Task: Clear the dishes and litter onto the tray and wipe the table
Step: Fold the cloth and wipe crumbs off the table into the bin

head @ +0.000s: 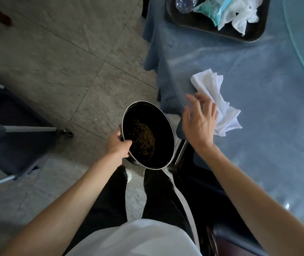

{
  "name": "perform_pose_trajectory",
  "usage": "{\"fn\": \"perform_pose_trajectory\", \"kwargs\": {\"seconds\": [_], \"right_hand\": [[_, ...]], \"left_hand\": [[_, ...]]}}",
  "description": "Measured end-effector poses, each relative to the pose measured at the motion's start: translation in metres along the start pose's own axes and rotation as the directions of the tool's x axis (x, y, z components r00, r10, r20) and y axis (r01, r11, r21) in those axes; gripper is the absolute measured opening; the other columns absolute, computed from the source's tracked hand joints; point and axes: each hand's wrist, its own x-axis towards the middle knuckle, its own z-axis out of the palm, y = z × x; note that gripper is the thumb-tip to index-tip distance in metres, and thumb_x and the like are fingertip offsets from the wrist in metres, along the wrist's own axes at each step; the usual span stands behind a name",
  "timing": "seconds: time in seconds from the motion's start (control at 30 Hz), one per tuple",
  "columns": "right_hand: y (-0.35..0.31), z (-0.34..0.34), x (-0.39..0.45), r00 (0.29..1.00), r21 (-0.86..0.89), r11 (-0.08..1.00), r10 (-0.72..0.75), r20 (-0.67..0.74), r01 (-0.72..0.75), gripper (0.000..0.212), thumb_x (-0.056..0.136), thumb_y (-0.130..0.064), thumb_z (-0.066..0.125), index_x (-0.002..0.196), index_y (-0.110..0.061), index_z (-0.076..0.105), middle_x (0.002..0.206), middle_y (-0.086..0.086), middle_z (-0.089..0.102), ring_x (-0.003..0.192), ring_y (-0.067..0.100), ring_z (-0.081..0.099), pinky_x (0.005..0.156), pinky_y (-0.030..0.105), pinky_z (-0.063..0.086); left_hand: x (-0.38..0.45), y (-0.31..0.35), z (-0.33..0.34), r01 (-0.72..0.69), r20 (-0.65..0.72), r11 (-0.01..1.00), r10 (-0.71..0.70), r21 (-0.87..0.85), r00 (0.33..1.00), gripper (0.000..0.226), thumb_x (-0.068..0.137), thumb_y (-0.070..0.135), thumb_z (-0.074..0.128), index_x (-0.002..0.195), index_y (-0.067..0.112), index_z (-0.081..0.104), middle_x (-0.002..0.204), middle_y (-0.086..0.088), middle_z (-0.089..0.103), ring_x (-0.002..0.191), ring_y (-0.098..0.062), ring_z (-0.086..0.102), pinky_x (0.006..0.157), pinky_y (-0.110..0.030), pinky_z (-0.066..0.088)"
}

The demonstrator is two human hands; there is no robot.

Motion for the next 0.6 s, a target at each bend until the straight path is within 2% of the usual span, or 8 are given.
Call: {"fn": "perform_pose_trajectory", "kwargs": {"seconds": [0.07, 0.13, 0.23, 0.37, 0.47, 0.5, 0.6], "right_hand": [[-0.024, 0.011, -0.034, 0.992, 0.084, 0.995, -0.064, 0.106, 0.055, 0.025, 0.098, -0.019, 0.061, 0.121, -0.015, 0.07, 0.121, 0.006, 0.063, 0.106, 0.028, 0.061, 0.08, 0.042, 0.055], [-0.037, 0.029, -0.06, 0.958, 0.084, 0.994, 0.041, 0.284, -0.067, 0.029, 0.099, -0.029, 0.062, 0.126, -0.018, 0.066, 0.123, 0.003, 0.062, 0.111, 0.026, 0.06, 0.07, 0.04, 0.058], [-0.037, 0.063, -0.077, 0.834, 0.011, 0.966, 0.219, 0.506, -0.259, 0.044, 0.1, -0.035, 0.061, 0.14, -0.018, 0.055, 0.134, 0.011, 0.06, 0.114, 0.036, 0.063, 0.079, 0.047, 0.057], [-0.036, 0.105, -0.084, 0.743, 0.006, 0.94, 0.266, 0.614, -0.341, 0.032, 0.099, -0.025, 0.057, 0.13, -0.021, 0.062, 0.118, 0.005, 0.07, 0.094, 0.028, 0.071, 0.078, 0.043, 0.059], [-0.036, 0.141, -0.094, 0.708, -0.022, 0.941, 0.269, 0.653, -0.337, 0.03, 0.098, -0.022, 0.057, 0.128, -0.021, 0.062, 0.118, 0.003, 0.069, 0.096, 0.026, 0.069, 0.081, 0.042, 0.056], [-0.035, 0.155, -0.098, 0.695, -0.035, 0.944, 0.267, 0.667, -0.329, 0.03, 0.098, -0.021, 0.057, 0.127, -0.02, 0.061, 0.119, 0.003, 0.067, 0.096, 0.026, 0.068, 0.081, 0.04, 0.054], [-0.029, 0.205, -0.113, 0.665, -0.079, 0.951, 0.266, 0.698, -0.299, 0.027, 0.098, -0.019, 0.056, 0.124, -0.015, 0.058, 0.118, 0.005, 0.063, 0.096, 0.025, 0.063, 0.076, 0.032, 0.038]], "left_hand": [[0.003, -0.004, -0.01, 0.003, 0.01, 1.0, -0.003, -0.016, 1.0, 0.05, 0.088, -0.008, 0.056, 0.124, 0.027, 0.062, 0.111, 0.002, 0.069, 0.099, -0.023, 0.067, 0.056, -0.032, 0.058], [0.006, -0.01, -0.023, 0.005, 0.016, 1.0, -0.005, -0.015, 1.0, 0.047, 0.088, -0.008, 0.058, 0.115, 0.03, 0.062, 0.105, 0.006, 0.069, 0.1, -0.023, 0.067, 0.057, -0.032, 0.058], [0.015, -0.022, -0.041, 0.002, 0.021, 1.0, -0.002, -0.012, 1.0, 0.042, 0.088, -0.007, 0.059, 0.116, 0.024, 0.064, 0.102, 0.004, 0.07, 0.095, -0.02, 0.07, 0.058, -0.031, 0.06], [0.043, -0.047, -0.056, 0.008, 0.013, 1.0, -0.007, -0.02, 1.0, 0.04, 0.088, -0.007, 0.058, 0.11, 0.026, 0.064, 0.097, 0.006, 0.071, 0.087, -0.015, 0.07, 0.06, -0.031, 0.06], [0.075, -0.072, -0.063, 0.026, 0.012, 1.0, -0.027, 0.012, 1.0, 0.044, 0.086, -0.004, 0.061, 0.119, 0.024, 0.066, 0.093, 0.012, 0.071, 0.092, -0.017, 0.071, 0.066, -0.034, 0.063], [0.087, -0.081, -0.064, 0.025, 0.016, 0.999, -0.025, 0.034, 1.0, 0.047, 0.086, -0.003, 0.061, 0.123, 0.025, 0.065, 0.092, 0.015, 0.07, 0.091, -0.014, 0.071, 0.07, -0.035, 0.063], [0.132, -0.11, -0.064, 0.027, 0.028, 0.998, -0.029, 0.06, 0.999, 0.051, 0.083, -0.001, 0.061, 0.118, 0.035, 0.068, 0.089, 0.017, 0.072, 0.09, -0.013, 0.072, 0.081, -0.042, 0.063]]}}
